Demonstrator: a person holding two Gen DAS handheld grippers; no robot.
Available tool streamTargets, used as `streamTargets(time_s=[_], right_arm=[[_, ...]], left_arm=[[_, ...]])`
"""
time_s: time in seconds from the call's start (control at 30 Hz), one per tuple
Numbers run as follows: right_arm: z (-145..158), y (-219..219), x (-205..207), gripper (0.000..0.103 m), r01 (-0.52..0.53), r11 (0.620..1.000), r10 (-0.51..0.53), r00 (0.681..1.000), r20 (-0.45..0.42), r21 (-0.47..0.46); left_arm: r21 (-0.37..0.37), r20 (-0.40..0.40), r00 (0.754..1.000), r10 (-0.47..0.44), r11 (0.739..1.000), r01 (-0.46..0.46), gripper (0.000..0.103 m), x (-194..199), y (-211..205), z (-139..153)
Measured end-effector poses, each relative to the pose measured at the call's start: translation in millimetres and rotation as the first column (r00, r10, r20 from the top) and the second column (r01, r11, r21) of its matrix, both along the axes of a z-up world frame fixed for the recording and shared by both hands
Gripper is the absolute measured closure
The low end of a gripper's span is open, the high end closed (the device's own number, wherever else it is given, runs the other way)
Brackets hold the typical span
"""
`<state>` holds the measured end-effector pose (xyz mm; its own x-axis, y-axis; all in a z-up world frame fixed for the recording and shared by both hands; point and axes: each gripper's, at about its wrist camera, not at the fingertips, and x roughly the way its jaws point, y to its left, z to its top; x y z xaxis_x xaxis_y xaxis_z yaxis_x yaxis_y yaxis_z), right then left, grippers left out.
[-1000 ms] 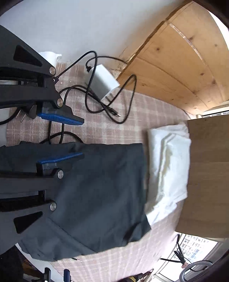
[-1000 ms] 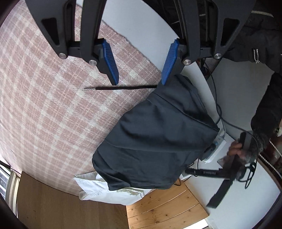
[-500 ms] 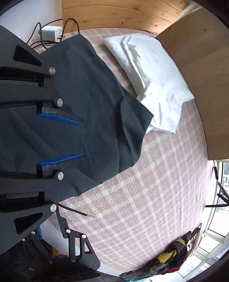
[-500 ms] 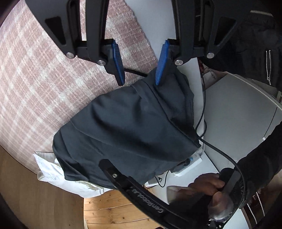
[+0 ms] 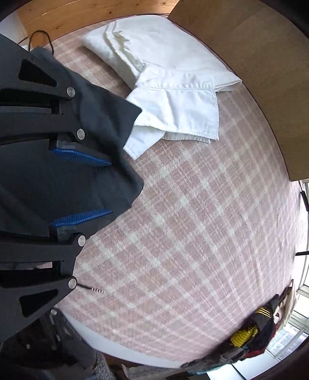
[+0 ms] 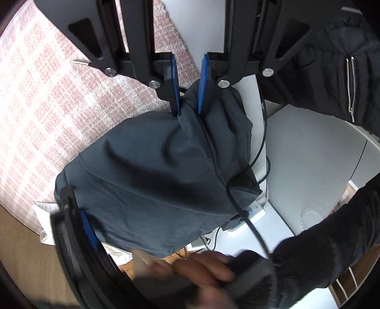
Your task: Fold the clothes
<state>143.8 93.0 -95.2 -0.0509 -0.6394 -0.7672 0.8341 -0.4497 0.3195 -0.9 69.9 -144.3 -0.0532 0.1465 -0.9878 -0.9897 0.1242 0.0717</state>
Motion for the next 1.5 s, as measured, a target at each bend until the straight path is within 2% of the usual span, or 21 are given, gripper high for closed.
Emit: streamTargets(time_s=[0.07, 0.13, 0.23, 0.33, 0.37, 0.5, 0.53, 0.57, 0.73, 0.8, 0.83, 0.93, 1.0, 1.07, 1.13, 1.17, 1.5], right_arm=[[2, 6, 3, 0.091, 0.018, 1.0, -0.018, 1.0, -0.001, -0.001], [3, 10, 8, 0.091, 0.034, 0.999, -0.034, 0.999, 0.017, -0.003], [9, 20, 17, 0.093, 0.043, 0.999, -0.042, 0.998, 0.052, -0.023], [12, 27, 28, 0.094, 0.01, 1.0, -0.011, 0.999, 0.038, 0.008], [14, 29, 31, 0.103, 0.0, 1.0, 0.0, 0.999, 0.033, 0.018], [18, 37, 46, 0.102, -0.043, 0.997, 0.042, 0.999, 0.016, 0.061], [19, 42, 40, 0.102, 0.009, 0.998, -0.009, 1.0, -0.001, 0.07], [20, 47, 33, 0.101, 0.063, 0.995, -0.062, 0.998, -0.017, 0.078], [21, 38, 11, 0.096, 0.077, 0.996, -0.077, 0.997, 0.007, 0.032], [18, 30, 9, 0.089, 0.065, 0.997, -0.065, 0.998, -0.008, 0.05], [17, 27, 9, 0.087, 0.065, 0.996, -0.063, 0.998, -0.025, 0.065], [13, 27, 7, 0.085, 0.036, 0.998, -0.036, 0.999, 0.006, 0.046], [11, 29, 6, 0.079, 0.022, 0.999, -0.022, 1.0, 0.003, 0.047], [10, 34, 5, 0.079, 0.023, 0.999, -0.023, 1.0, -0.009, 0.033], [6, 32, 3, 0.083, -0.001, 1.0, 0.001, 1.0, 0.004, 0.011], [4, 31, 1, 0.092, -0.011, 1.0, 0.011, 1.0, 0.014, 0.007], [18, 37, 22, 0.096, -0.075, 0.997, 0.075, 0.996, 0.037, -0.014]], left_arm=[[-0.033, -0.037, 0.999, 0.005, 0.999, -0.007, 0.067, -5, 7, -17], [-0.051, -0.033, 0.999, 0.0, 0.999, -0.001, 0.066, -9, 10, -27], [-0.044, -0.01, 1.0, -0.012, 0.999, 0.012, 0.065, -11, 11, -28], [-0.046, -0.006, 1.0, -0.028, 0.999, 0.028, 0.065, -12, 12, -28], [-0.043, -0.01, 0.999, -0.034, 0.999, 0.033, 0.065, -12, 12, -28], [-0.041, -0.011, 0.999, -0.049, 0.998, 0.049, 0.065, -11, 11, -26], [-0.042, -0.015, 0.999, -0.051, 0.998, 0.051, 0.066, -11, 11, -25], [-0.041, -0.02, 0.998, -0.054, 0.998, 0.053, 0.066, -11, 10, -24], [-0.055, -0.028, 0.998, -0.053, 0.997, 0.051, 0.066, -11, 11, -22], [-0.061, -0.034, 0.998, -0.055, 0.997, 0.053, 0.066, -9, 12, -22], [-0.063, -0.038, 0.998, -0.058, 0.996, 0.055, 0.066, -8, 13, -22], [-0.065, -0.041, 0.997, -0.06, 0.996, 0.057, 0.066, -7, 14, -21], [-0.067, -0.036, 0.998, -0.055, 0.996, 0.052, 0.066, -7, 15, -21], [-0.07, -0.04, 0.998, -0.055, 0.996, 0.052, 0.066, -6, 16, -20], [-0.072, -0.045, 0.997, -0.058, 0.996, 0.054, 0.066, -4, 18, -20], [-0.073, -0.048, 0.997, -0.059, 0.996, 0.055, 0.066, -4, 18, -20], [-0.08, -0.053, 0.997, -0.055, 0.996, 0.05, 0.064, 1, 25, -17]])
